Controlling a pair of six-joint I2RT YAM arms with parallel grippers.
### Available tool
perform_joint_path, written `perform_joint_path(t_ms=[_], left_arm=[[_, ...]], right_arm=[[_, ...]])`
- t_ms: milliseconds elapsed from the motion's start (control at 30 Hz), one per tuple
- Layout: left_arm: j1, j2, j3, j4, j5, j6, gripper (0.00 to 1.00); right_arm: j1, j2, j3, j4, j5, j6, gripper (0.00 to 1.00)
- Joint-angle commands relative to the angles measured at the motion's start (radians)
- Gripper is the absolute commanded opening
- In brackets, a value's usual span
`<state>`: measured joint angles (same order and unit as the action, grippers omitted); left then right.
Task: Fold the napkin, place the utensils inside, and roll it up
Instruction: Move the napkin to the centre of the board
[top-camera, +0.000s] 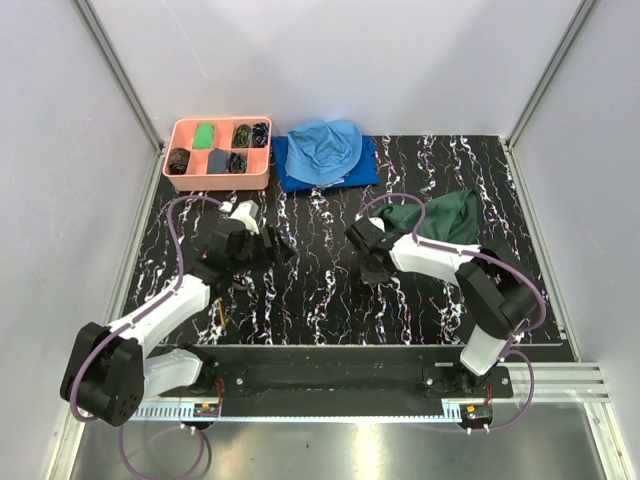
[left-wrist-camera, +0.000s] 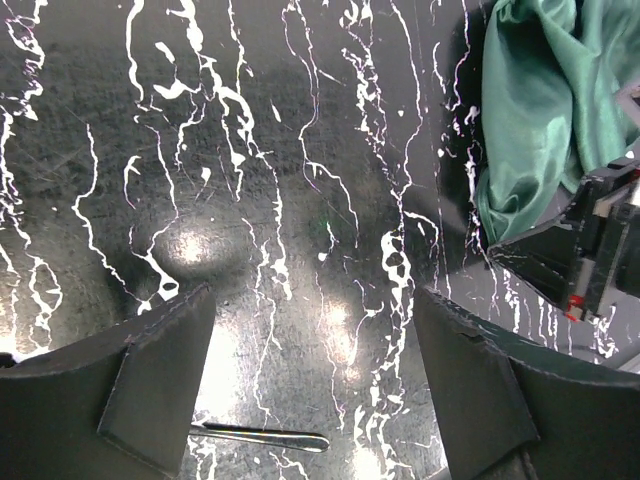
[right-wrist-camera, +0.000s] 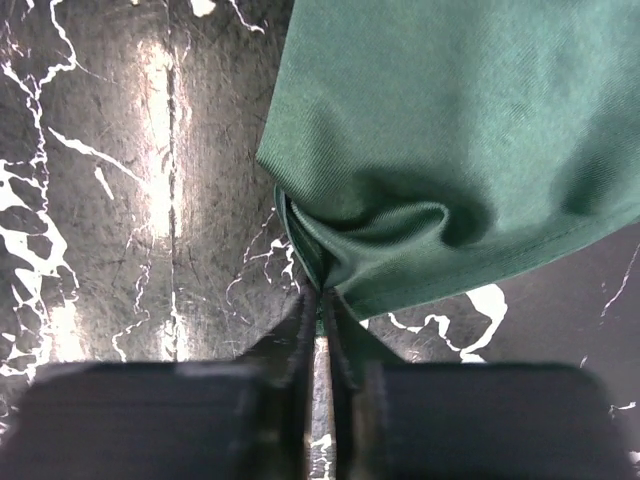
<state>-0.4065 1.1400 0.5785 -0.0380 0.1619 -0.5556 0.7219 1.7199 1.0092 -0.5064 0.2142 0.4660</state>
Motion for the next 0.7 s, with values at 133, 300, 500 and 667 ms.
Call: perform_joint_path(t_ms=[133,300,500,667], left_arm=[[0.029,-0.020,0.096,-0.005,0.076,0.008,0.83],[0.040,-0.013,0.155,-0.034,0.113,0.003,0.84],[0.057,-0.009,0.268,-0.100,0.113,0.023,0.84],[0.075,-0.019,0.362,-0.146,0.096,0.037,0.84]], right_arm=[[0.011,0.011,0.086,-0.121,-0.006,-0.023,0.00],[0.011,-0.094,0.305,-0.158,-0.055,-0.075,0.00],[0.017,-0.148,0.630,-0.260,0.009,-0.188,0.00],[0.017,-0.245,0.756,-0.284,0.191,-0.286,0.00]])
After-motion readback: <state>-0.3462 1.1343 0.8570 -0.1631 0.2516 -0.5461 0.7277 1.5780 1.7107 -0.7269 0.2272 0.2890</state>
